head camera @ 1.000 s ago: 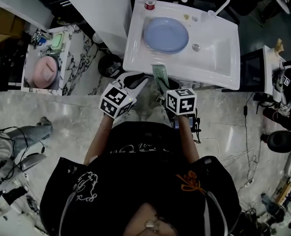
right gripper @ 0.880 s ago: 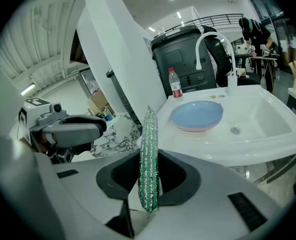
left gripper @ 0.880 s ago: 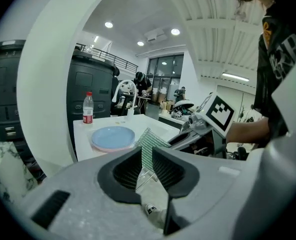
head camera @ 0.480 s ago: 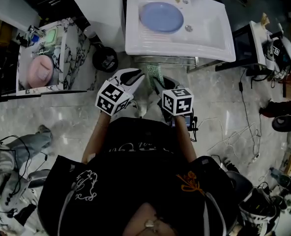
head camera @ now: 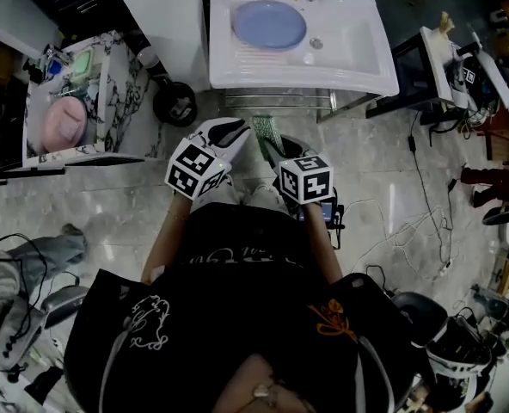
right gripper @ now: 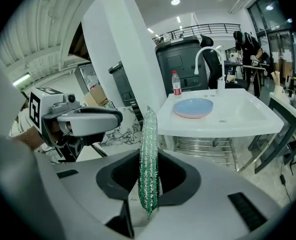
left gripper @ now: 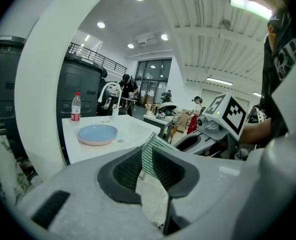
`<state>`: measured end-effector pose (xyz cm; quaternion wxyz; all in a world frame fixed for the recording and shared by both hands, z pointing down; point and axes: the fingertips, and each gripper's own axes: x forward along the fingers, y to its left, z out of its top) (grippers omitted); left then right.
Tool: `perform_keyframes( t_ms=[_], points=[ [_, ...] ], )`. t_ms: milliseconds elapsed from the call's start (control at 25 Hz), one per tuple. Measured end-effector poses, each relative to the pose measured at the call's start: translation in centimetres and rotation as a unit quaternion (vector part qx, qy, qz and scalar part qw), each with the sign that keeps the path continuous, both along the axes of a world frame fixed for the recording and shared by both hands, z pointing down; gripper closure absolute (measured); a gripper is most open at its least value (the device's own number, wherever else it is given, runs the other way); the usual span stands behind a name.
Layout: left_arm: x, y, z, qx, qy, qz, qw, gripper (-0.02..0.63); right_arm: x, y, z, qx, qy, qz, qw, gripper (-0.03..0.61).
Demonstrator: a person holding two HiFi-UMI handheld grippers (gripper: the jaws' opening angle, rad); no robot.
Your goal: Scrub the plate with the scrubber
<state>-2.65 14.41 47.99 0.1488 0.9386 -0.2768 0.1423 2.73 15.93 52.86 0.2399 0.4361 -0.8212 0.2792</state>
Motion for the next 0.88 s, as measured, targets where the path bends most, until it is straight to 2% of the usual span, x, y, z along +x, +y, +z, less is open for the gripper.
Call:
perform_keyframes(
  t_ms=[400,880],
  points=[
    [2.3,1.1,-0.9,0.002,-0.005,-0.028,0.9996,0.555,2.2,1.1,-0.4,-0.002,-0.001,-0.031,1.000,0.489],
    [5.3,1.1,-1.2,0.012,-0.018,-0.038,0.9991,0.555,5.4,0.7,-0.8,0.011,-0.009,-0.039,0.999,0.488]
  ],
)
